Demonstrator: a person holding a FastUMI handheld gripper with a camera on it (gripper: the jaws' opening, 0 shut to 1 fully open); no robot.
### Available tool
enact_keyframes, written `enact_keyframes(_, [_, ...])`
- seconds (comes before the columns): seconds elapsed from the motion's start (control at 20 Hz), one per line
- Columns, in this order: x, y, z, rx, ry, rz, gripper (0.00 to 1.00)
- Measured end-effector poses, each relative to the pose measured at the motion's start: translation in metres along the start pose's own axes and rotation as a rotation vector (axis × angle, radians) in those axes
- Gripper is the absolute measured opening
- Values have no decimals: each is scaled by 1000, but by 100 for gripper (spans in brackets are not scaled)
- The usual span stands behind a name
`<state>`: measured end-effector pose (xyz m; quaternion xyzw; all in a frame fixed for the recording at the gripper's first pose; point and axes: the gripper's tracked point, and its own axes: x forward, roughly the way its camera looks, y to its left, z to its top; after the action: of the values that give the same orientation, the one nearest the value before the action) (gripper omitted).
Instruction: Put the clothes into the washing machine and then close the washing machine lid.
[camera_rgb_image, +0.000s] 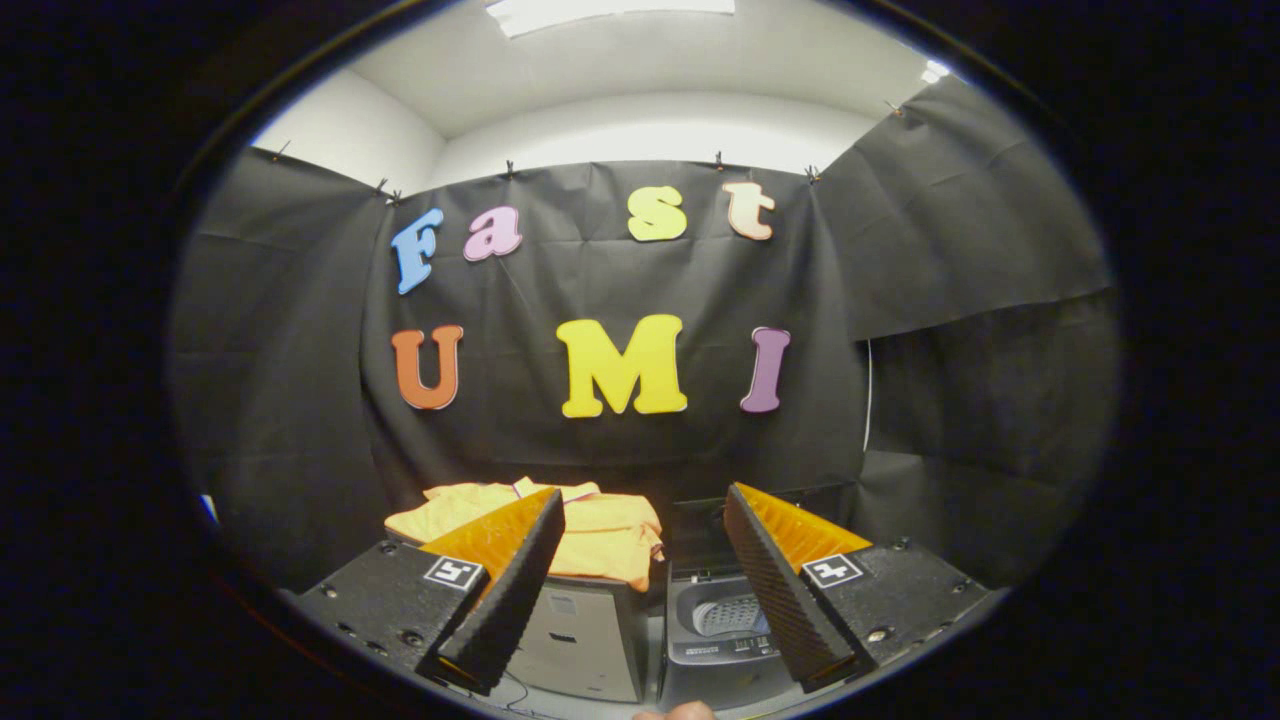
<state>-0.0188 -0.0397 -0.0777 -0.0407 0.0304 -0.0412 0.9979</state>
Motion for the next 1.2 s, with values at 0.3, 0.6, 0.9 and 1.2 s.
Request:
enact_keyframes(0.3, [6, 4, -7, -83, 8, -29, 100])
enact_keyframes(0.6, [4, 9, -7, -46, 0, -34, 100])
enact_keyframes(0.9, [18, 29, -2, -13, -8, -55, 100])
enact_keyframes(1.2, [44, 75, 6, -7, 1, -6, 100])
